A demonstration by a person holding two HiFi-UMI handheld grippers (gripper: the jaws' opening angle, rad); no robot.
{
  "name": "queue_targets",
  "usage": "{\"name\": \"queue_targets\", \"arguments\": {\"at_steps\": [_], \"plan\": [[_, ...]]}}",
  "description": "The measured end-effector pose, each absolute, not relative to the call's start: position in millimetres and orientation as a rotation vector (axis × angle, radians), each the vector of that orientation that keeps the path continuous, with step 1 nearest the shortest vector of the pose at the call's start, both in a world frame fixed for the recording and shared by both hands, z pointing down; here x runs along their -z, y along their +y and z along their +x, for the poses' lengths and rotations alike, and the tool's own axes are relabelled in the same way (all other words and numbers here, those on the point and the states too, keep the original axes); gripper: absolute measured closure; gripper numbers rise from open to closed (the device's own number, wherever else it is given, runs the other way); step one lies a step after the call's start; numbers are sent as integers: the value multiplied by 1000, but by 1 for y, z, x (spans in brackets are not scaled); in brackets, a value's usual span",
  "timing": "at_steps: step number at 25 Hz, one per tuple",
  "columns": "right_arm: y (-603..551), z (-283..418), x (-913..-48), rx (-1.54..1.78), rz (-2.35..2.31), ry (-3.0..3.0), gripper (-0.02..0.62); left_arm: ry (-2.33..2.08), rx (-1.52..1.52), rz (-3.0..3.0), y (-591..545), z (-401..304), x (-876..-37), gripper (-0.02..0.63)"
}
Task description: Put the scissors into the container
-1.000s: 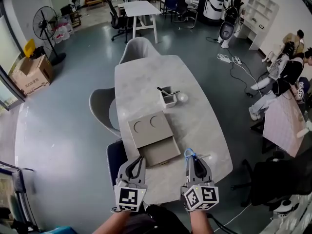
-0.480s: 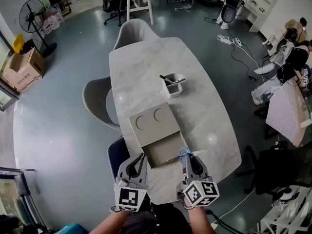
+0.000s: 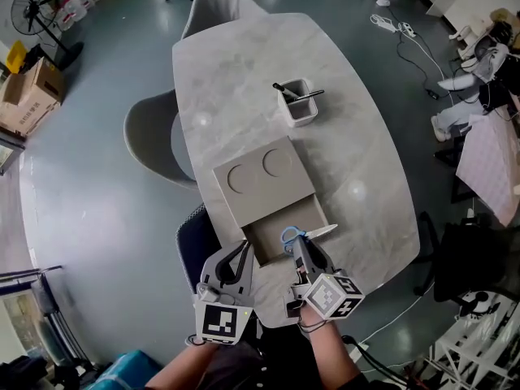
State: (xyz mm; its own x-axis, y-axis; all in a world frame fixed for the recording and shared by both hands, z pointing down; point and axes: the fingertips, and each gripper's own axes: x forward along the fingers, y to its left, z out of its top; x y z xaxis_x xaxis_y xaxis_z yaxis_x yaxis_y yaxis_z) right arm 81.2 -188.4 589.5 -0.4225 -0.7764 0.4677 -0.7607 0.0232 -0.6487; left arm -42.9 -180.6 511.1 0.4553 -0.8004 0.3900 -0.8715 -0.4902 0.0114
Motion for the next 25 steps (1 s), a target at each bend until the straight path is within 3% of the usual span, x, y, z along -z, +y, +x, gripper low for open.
{"name": "queue_targets", "arguments": {"at_steps": [17,25], "plan": [[-204,44,-692,2022,-1507,1731,558,-1395,-606,2468,-203,-43,-566,584],[-211,34,-714,2150,-1483,1547,558,-1374,-634,2445,-212,-43,-581,584]]}}
